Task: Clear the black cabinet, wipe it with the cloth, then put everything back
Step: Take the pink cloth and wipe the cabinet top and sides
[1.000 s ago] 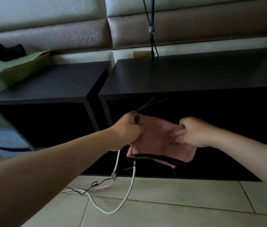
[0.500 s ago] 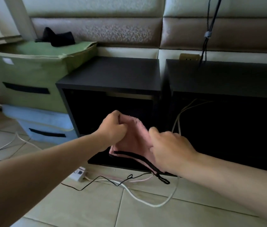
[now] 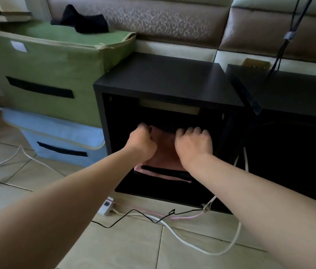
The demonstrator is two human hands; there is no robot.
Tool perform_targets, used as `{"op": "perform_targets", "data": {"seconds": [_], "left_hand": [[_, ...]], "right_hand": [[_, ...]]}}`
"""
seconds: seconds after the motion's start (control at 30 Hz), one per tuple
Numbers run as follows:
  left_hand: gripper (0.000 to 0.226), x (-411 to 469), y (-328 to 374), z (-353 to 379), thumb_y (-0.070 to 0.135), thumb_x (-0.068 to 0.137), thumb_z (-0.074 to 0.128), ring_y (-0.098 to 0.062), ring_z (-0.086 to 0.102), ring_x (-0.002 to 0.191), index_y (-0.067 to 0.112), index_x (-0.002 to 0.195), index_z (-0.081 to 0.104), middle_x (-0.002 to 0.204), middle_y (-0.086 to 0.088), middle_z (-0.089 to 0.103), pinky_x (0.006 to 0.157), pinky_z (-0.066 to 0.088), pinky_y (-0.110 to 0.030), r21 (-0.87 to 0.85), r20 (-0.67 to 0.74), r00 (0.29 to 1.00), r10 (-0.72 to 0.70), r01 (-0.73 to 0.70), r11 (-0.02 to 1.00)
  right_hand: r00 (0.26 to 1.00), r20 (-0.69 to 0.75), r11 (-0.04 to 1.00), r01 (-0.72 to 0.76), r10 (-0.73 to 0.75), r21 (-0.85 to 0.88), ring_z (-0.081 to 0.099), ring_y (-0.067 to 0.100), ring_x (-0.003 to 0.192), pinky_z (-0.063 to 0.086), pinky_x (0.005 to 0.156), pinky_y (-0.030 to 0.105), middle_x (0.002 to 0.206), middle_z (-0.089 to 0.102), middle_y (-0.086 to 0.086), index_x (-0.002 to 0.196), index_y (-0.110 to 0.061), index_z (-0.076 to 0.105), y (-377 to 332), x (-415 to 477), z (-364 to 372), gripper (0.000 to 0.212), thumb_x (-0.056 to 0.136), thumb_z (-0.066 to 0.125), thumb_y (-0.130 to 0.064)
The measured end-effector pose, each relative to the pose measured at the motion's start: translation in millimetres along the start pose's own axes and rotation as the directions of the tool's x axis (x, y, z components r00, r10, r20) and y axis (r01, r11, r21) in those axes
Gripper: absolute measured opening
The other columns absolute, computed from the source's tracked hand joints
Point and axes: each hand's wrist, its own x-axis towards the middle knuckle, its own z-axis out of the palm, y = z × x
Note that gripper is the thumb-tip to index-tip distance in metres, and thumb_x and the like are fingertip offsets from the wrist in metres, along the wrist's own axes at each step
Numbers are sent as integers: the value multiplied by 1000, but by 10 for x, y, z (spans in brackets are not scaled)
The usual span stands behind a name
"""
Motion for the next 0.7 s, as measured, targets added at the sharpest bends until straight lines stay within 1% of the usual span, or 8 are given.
{"op": "perform_targets", "data": {"seconds": [0.07, 0.13, 0.2, 0.27, 0.33, 0.4, 0.57, 0.7], "left_hand": [[30, 82, -11, 47, 12, 91, 55, -34, 60, 105, 5, 120, 52, 116, -15, 62, 76, 41, -30, 10, 5, 999, 46, -46, 999], [30, 169, -26, 94, 13, 90, 59, -32, 63, 106, 6, 119, 52, 114, -13, 64, 74, 43, -31, 44, 10, 997, 81, -81, 996], [36, 218, -14, 116, 14, 88, 62, -34, 63, 104, 6, 122, 51, 114, -15, 63, 72, 44, -33, 126, 23, 995, 96, -98, 987], [49, 251, -19, 128, 18, 86, 65, -37, 58, 112, 8, 131, 49, 125, -18, 56, 80, 49, -37, 241, 60, 991, 122, -133, 961], [60, 294, -51, 123, 24, 86, 64, -40, 50, 124, 13, 141, 44, 137, -18, 45, 96, 49, -43, 360, 92, 986, 139, -164, 918], [58, 338, -107, 103, 24, 86, 61, -40, 47, 126, 18, 141, 45, 139, -16, 42, 100, 48, -45, 408, 88, 986, 142, -166, 898], [55, 364, -220, 24, 20, 89, 58, -36, 45, 130, 20, 143, 47, 142, -12, 42, 99, 44, -39, 401, 73, 987, 142, -159, 902], [46, 399, -239, -34, 24, 96, 51, -34, 42, 134, 21, 141, 47, 146, -9, 40, 103, 40, -38, 361, 72, 985, 158, -174, 916]], "right_hand": [[1000, -24, 999, -19, 19, 26, 45, 37, 123, 39, 96, 45, 138, 47, 19, 142, -6, 43, -72, -5, 26, 43, 99, 38, -10], [1000, 1, 987, -16, 16, 160, 45, 37, 124, 40, 98, 47, 136, 48, 16, 137, -8, 50, -198, -72, 75, 40, 98, 42, -13], [988, 146, 932, -91, 41, 350, 41, 39, 130, 36, 105, 50, 142, 44, 16, 141, -12, 46, -321, -152, 161, 45, 100, 41, -30], [956, 288, 874, -189, 59, 449, 26, 42, 141, 23, 114, 56, 156, 29, 17, 153, -22, 30, -429, -203, 287, 57, 103, 27, -50], [948, 308, 846, -229, 82, 481, 7, 45, 149, 4, 120, 60, 166, 10, 14, 160, -33, 11, -493, -214, 398, 63, 102, 14, -58], [948, 304, 835, -246, 100, 492, -3, 45, 151, -6, 119, 61, 168, 1, 13, 160, -38, 4, -499, -196, 445, 64, 100, 12, -62], [938, 334, 820, -266, 98, 507, -9, 44, 152, -11, 120, 58, 168, -3, 14, 158, -44, 1, -408, -23, 486, 69, 95, 16, -67], [935, 339, 848, -264, 108, 460, -11, 41, 153, -12, 120, 55, 169, -4, 14, 157, -48, -1, -339, 231, 544, 69, 93, 15, -68]]}}
